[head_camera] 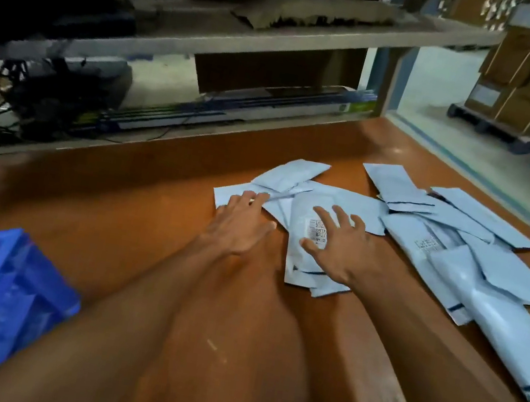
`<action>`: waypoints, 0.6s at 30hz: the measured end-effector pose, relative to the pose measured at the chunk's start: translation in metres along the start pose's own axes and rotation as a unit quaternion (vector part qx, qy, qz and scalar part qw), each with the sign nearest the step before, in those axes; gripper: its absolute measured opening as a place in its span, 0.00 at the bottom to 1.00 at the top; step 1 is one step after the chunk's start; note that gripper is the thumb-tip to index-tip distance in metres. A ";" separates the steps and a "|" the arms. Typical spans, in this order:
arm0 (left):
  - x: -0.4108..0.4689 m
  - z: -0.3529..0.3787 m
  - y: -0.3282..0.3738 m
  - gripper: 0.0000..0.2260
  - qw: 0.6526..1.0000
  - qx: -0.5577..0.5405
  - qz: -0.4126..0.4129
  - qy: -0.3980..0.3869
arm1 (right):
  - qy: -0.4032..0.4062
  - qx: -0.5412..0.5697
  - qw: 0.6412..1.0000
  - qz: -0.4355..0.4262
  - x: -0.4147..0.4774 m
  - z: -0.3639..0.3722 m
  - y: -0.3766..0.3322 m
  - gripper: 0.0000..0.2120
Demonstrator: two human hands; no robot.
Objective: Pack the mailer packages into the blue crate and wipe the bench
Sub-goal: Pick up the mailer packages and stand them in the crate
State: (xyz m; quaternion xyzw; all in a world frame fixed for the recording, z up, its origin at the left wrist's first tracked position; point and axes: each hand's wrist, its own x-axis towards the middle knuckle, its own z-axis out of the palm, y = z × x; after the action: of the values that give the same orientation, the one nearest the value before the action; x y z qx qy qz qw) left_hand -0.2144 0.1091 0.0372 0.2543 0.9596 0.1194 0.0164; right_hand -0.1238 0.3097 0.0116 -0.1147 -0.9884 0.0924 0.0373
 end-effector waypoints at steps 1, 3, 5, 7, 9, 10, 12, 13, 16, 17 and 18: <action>0.019 0.008 0.002 0.28 1.000 -0.001 0.001 0.009 | -0.016 -0.004 1.000 0.004 0.017 0.008 0.004 0.36; 0.059 0.022 0.005 0.29 1.000 0.001 0.003 0.011 | -0.034 -0.001 0.999 0.012 0.048 0.023 0.012 0.37; 0.099 0.035 0.007 0.31 1.000 0.012 0.004 -0.005 | -0.045 0.000 0.999 0.013 0.076 0.038 0.020 0.39; 0.133 0.047 0.004 0.33 0.999 0.038 -0.001 -0.025 | -0.055 -0.007 0.998 0.010 0.098 0.052 0.030 0.41; 0.158 0.059 -0.005 0.35 0.996 0.061 -0.014 -0.062 | -0.063 -0.010 0.998 0.008 0.114 0.067 0.038 0.43; 0.166 0.065 -0.012 0.35 0.994 0.057 -0.020 -0.086 | -0.060 -0.012 0.998 0.006 0.119 0.073 0.040 0.43; 0.170 0.078 -0.024 0.34 0.993 0.032 -0.028 -0.113 | -0.057 -0.023 0.998 0.001 0.126 0.080 0.043 0.43; 0.167 0.082 -0.028 0.33 0.993 0.027 -0.032 -0.109 | -0.062 -0.031 0.998 -0.002 0.129 0.080 0.043 0.43; 0.147 0.086 -0.029 0.29 0.994 0.042 -0.049 -0.084 | -0.080 -0.046 0.996 -0.007 0.127 0.076 0.042 0.43; 0.138 0.084 -0.028 0.28 0.994 0.043 -0.060 -0.083 | -0.084 -0.049 0.995 -0.011 0.124 0.074 0.040 0.43; 0.128 0.081 -0.027 0.28 0.993 0.042 -0.073 -0.085 | -0.087 -0.051 0.995 -0.017 0.119 0.071 0.038 0.43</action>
State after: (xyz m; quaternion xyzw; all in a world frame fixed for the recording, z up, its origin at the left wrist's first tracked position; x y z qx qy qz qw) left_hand -0.3313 0.1672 -0.0442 0.1929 0.9750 0.0552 0.0954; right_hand -0.2378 0.3618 -0.0593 -0.0908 -0.9931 0.0509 -0.0533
